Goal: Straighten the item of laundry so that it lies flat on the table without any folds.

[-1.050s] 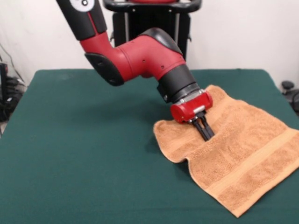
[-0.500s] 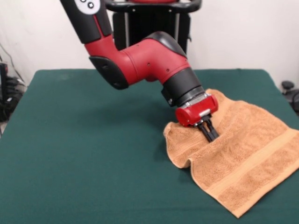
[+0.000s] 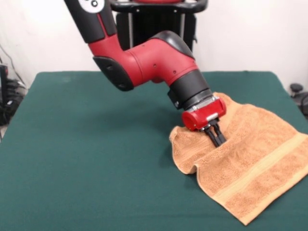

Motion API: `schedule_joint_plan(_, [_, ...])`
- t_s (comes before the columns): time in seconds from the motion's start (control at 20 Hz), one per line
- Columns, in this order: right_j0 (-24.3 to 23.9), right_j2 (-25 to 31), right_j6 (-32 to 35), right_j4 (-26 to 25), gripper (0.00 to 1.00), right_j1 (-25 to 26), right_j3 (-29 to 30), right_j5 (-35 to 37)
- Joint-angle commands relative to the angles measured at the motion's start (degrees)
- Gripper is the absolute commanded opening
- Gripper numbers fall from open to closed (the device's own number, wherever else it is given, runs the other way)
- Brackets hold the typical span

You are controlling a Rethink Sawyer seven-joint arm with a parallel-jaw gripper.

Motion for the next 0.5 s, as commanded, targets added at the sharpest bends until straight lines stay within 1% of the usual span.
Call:
schedule_joint_plan(0.05, [2.83, -1.36, 3.07, 4.88, 0.0, 4.1, -7.21, 26.91])
schedule_joint_plan(0.25, [1.15, -0.73, 1.96, 3.46, 0.0, 3.64, -6.0, 28.44])
schedule_joint_plan(0.5, [0.14, -0.29, 0.94, 2.82, 0.0, 3.34, -5.37, 30.31])
